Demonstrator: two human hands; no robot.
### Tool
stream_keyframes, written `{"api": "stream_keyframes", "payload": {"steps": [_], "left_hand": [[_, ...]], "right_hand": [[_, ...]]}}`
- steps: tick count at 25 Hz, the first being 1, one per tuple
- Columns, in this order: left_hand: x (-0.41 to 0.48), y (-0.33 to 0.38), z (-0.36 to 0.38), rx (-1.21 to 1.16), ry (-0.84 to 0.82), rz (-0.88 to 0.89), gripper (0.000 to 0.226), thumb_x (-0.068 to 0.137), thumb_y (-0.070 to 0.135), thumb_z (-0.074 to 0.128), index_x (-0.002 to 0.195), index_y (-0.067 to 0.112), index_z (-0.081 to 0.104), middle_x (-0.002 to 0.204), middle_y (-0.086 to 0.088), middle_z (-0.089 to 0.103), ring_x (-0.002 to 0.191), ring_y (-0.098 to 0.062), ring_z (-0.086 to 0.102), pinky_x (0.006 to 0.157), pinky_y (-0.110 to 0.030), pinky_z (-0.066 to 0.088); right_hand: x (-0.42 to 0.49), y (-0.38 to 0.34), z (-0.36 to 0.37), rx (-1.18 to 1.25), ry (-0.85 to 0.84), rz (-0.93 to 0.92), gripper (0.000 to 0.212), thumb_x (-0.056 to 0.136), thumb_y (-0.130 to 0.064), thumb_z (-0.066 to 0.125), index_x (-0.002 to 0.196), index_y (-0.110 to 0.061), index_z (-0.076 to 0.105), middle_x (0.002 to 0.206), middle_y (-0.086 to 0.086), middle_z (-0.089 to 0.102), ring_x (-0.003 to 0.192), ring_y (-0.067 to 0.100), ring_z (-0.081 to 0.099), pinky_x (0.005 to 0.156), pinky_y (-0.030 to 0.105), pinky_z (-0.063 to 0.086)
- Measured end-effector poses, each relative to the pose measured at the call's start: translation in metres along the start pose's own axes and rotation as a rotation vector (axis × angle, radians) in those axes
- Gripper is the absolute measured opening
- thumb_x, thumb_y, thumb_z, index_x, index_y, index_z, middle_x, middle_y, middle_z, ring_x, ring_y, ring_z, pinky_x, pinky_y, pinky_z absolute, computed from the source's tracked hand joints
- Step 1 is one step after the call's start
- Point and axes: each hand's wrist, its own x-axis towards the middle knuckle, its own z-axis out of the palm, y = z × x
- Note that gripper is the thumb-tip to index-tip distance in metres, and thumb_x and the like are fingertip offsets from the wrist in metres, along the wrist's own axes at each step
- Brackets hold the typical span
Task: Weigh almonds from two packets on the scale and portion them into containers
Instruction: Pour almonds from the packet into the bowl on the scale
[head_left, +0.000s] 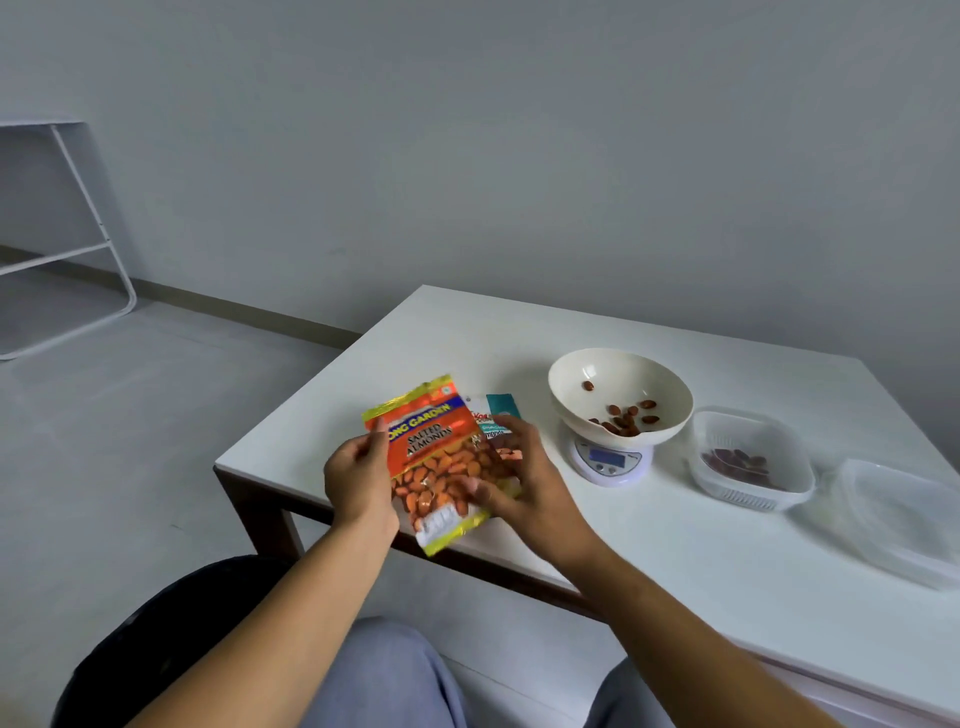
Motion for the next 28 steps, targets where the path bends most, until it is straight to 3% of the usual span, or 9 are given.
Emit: {"api": "stream_keyframes", "payload": {"steps": [4, 7, 9, 11, 14, 17, 20, 24, 28], "left_hand": [[0.025, -0.013, 0.003, 0.301, -0.025, 0.111, 0.024, 0.094, 0.028, 0.057, 0.108, 0.009, 0.06, 0.115, -0.016, 0.065, 0.108, -0.035, 0.063, 0.092, -0.042, 0.051], [0.021, -0.026, 0.008, 0.79, -0.132, 0.393, 0.066, 0.091, 0.019, 0.06, 0.146, 0.001, 0.028, 0.154, -0.019, 0.028, 0.144, -0.036, 0.023, 0.115, -0.039, 0.023], [0.022, -0.034, 0.006, 1.018, -0.157, 0.59, 0.077, 0.093, 0.03, 0.056, 0.152, 0.005, 0.012, 0.161, -0.016, 0.002, 0.148, -0.034, -0.002, 0.117, -0.041, 0.006], [0.025, -0.042, 0.005, 1.265, -0.261, 0.734, 0.064, 0.096, 0.048, 0.035, 0.151, 0.016, 0.024, 0.162, -0.011, 0.009, 0.149, -0.032, 0.001, 0.116, -0.051, 0.006], [0.026, -0.047, 0.007, 1.534, -0.342, 0.72, 0.062, 0.095, 0.053, 0.011, 0.149, 0.03, 0.029, 0.16, -0.001, 0.02, 0.149, -0.023, 0.009, 0.115, -0.06, -0.001], [0.026, -0.049, 0.007, 1.588, -0.305, 0.734, 0.056, 0.097, 0.048, 0.013, 0.15, 0.032, 0.025, 0.16, 0.001, 0.019, 0.149, -0.02, 0.012, 0.114, -0.061, -0.002], [0.023, -0.048, 0.01, 1.619, -0.334, 0.701, 0.053, 0.1, 0.047, 0.019, 0.15, 0.033, 0.023, 0.161, 0.001, 0.017, 0.149, -0.019, 0.009, 0.114, -0.064, -0.003], [0.018, -0.036, 0.013, 1.47, -0.343, 0.708, 0.043, 0.101, 0.04, 0.03, 0.143, 0.036, 0.039, 0.159, 0.006, 0.022, 0.15, -0.017, 0.005, 0.106, -0.072, -0.009], [-0.013, -0.026, 0.034, 1.116, -0.457, 0.973, 0.037, 0.097, 0.032, 0.038, 0.12, 0.02, 0.064, 0.143, 0.001, 0.05, 0.141, -0.018, 0.036, 0.113, -0.06, 0.001]], "right_hand": [[0.006, 0.025, 0.004, -0.302, 0.047, -0.094, 0.034, 0.089, -0.015, 0.063, 0.123, -0.014, 0.059, 0.136, -0.003, 0.037, 0.122, -0.001, 0.044, 0.098, 0.011, 0.042], [0.012, 0.042, 0.006, -0.522, 0.037, -0.074, 0.034, 0.094, -0.018, 0.055, 0.127, -0.012, 0.059, 0.141, 0.006, 0.044, 0.128, 0.019, 0.042, 0.108, 0.031, 0.041], [0.013, 0.049, 0.008, -0.675, 0.027, -0.071, 0.037, 0.096, -0.027, 0.051, 0.131, -0.017, 0.056, 0.143, 0.003, 0.046, 0.129, 0.024, 0.038, 0.108, 0.039, 0.041], [0.012, 0.052, 0.01, -0.806, 0.036, -0.086, 0.039, 0.096, -0.033, 0.047, 0.132, -0.021, 0.055, 0.146, 0.0, 0.045, 0.133, 0.027, 0.035, 0.109, 0.041, 0.036], [0.014, 0.054, 0.014, -0.912, 0.044, -0.096, 0.046, 0.096, -0.041, 0.032, 0.132, -0.023, 0.054, 0.149, 0.004, 0.043, 0.142, 0.032, 0.03, 0.115, 0.045, 0.023], [0.013, 0.057, 0.015, -0.917, -0.001, -0.066, 0.062, 0.092, -0.048, 0.014, 0.136, -0.023, 0.049, 0.151, 0.005, 0.04, 0.144, 0.027, 0.028, 0.119, 0.043, 0.012], [0.014, 0.058, 0.014, -0.902, -0.013, -0.065, 0.055, 0.096, -0.046, 0.02, 0.138, -0.023, 0.046, 0.152, 0.004, 0.038, 0.144, 0.025, 0.027, 0.119, 0.04, 0.011], [0.006, 0.047, -0.001, -0.634, 0.052, -0.145, 0.038, 0.096, -0.025, 0.045, 0.131, -0.014, 0.054, 0.146, 0.007, 0.046, 0.137, 0.022, 0.039, 0.115, 0.037, 0.033], [-0.029, 0.03, -0.043, -0.488, 0.257, -0.222, 0.03, 0.092, -0.01, 0.051, 0.12, -0.009, 0.059, 0.13, 0.008, 0.055, 0.121, 0.019, 0.051, 0.1, 0.033, 0.047]]}}
